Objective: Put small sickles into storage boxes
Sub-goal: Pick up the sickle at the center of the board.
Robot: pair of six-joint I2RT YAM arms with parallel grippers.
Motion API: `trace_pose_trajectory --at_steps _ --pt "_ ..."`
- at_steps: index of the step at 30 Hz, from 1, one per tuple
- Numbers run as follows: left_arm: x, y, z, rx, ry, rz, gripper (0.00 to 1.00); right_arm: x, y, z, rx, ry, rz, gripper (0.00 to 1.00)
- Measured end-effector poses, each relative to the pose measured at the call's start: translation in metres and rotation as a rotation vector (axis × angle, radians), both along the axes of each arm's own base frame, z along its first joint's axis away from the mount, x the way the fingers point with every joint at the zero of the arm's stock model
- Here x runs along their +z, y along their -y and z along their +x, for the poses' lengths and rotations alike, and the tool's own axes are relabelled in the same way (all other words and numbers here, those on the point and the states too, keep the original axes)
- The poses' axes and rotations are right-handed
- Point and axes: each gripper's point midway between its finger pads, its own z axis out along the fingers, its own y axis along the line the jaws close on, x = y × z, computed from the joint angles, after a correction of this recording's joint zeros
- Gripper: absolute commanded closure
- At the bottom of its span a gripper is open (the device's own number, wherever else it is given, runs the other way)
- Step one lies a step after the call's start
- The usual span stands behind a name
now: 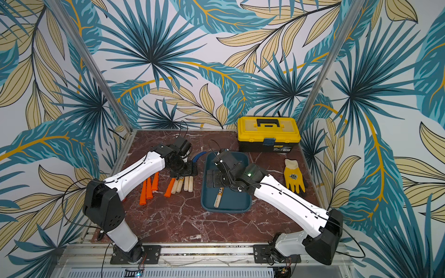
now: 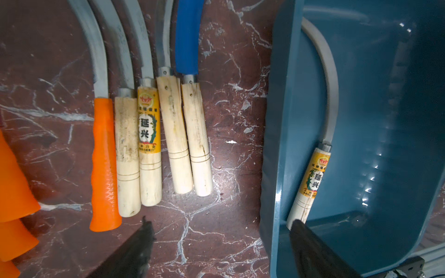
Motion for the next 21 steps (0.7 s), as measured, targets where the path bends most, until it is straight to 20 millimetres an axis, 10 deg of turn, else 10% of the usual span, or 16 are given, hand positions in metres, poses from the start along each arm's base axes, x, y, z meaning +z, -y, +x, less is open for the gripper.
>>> trace_pose_trajectory --at_steps 8,21 --pt "-0.021 -0.001 0.000 -0.008 -0.044 0.033 0.52 0.000 -0.004 0.003 0.003 0.005 0.011 0.00" --pt "-0.080 -0.002 0.004 -0.010 -0.168 0.124 0.67 -0.002 -0.005 0.005 0.008 0.010 -0.003 0.00"
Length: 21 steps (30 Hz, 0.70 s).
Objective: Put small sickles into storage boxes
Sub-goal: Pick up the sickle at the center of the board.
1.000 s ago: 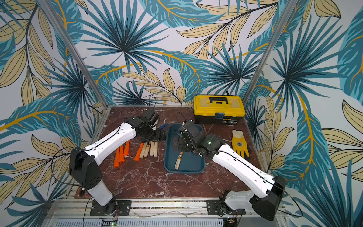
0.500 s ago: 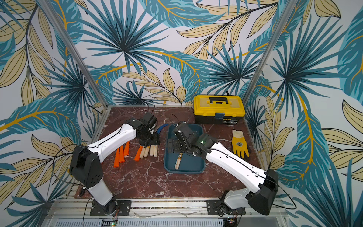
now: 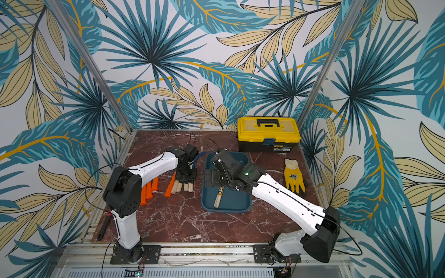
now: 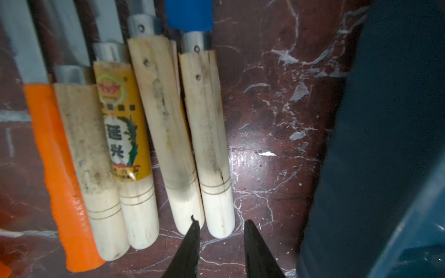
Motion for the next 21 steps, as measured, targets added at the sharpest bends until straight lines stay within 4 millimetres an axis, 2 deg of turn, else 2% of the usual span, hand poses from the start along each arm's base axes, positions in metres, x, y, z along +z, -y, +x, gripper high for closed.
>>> trace_pose_trajectory --at_steps 16,21 --pt "-0.033 0.004 0.006 -0.004 -0.039 0.023 0.66 -0.001 0.005 0.002 0.011 0.027 -0.045 0.00" --pt "-0.036 0.004 0.008 -0.004 -0.039 0.023 0.66 -0.002 0.007 0.002 0.016 0.030 -0.060 0.01"
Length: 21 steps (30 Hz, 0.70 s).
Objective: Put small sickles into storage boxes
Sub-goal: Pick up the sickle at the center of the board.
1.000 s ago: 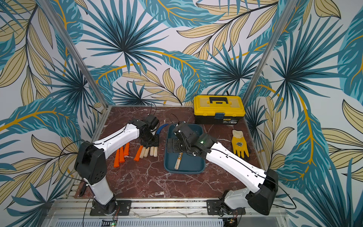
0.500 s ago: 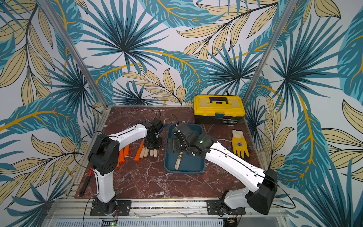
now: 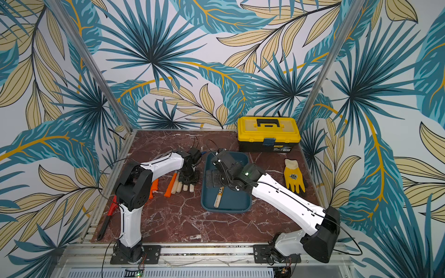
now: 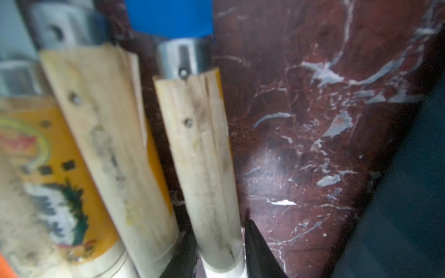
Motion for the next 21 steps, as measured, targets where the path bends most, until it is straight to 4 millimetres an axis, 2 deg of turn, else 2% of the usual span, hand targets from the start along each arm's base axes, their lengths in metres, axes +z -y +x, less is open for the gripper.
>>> trace_pose_trajectory --at_steps 1,2,5,9,12,13,21 --pt "0.0000 0.0001 0.0000 0.000 0.000 0.000 0.67 -0.0002 0.0004 0.0000 0.001 0.001 -0.004 0.00" --pt "-0.0001 0.0000 0.0000 0.000 0.000 0.000 0.72 -0.0003 0.0008 0.0001 0.000 0.001 -0.005 0.00" --pt "-0.0002 0.0005 0.0004 -0.003 0.001 -0.002 0.75 -0.0007 0.0013 -0.0002 0.001 0.000 -0.008 0.01" --pt "-0.0002 0.0005 0.0005 -0.004 0.002 -0.002 0.83 -0.0012 0.0031 0.0005 -0.002 0.001 -0.015 0.00" --pt "-0.0002 0.0006 0.0005 -0.004 0.002 -0.003 0.98 -0.0012 0.0040 0.0012 -0.005 0.002 -0.016 0.01" --pt "-0.0002 0.0006 0.0005 -0.004 0.002 -0.002 1.00 -0.0012 0.0042 0.0014 -0.006 0.002 -0.017 0.01" --pt "0.0006 0.0007 0.0007 0.007 0.003 -0.004 1.00 0.0021 0.0061 0.0006 -0.009 0.011 -0.012 0.01"
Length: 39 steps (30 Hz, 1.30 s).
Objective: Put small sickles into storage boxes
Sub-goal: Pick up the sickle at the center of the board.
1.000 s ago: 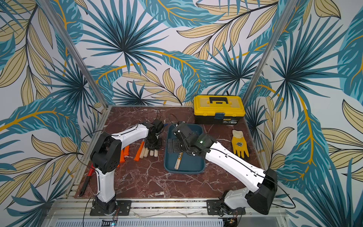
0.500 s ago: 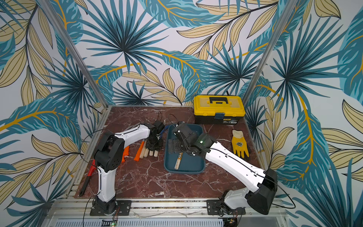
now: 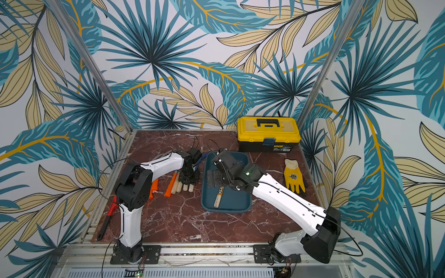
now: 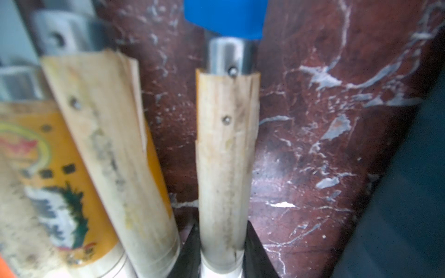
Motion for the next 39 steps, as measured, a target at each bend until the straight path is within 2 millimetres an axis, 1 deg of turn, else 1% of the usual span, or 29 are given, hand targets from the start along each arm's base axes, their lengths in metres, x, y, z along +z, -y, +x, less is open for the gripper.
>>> trace_pose_trajectory --at_steps 3,6,12,15,29,33,39 --pt "0.002 0.000 0.000 0.006 0.005 -0.003 1.00 0.004 0.003 -0.002 -0.002 0.009 0.007 0.01" --pt "0.009 0.001 0.002 0.013 0.020 -0.010 1.00 0.007 0.005 -0.003 -0.004 0.015 0.013 0.00" --pt "0.031 0.000 0.002 0.021 0.070 -0.033 1.00 0.011 0.008 -0.005 -0.012 0.023 0.025 0.00" --pt "0.040 -0.002 0.000 0.025 0.088 -0.043 1.00 0.012 0.009 -0.007 -0.016 0.023 0.031 0.01" --pt "0.065 -0.007 -0.011 0.044 0.132 -0.077 1.00 0.021 0.018 -0.015 -0.051 0.025 0.075 0.00" --pt "0.072 -0.006 -0.014 0.045 0.139 -0.097 1.00 0.021 0.021 -0.017 -0.060 0.022 0.078 0.01" --pt "0.081 0.004 -0.021 0.035 0.148 -0.122 1.00 0.022 0.027 -0.019 -0.077 0.027 0.073 0.01"
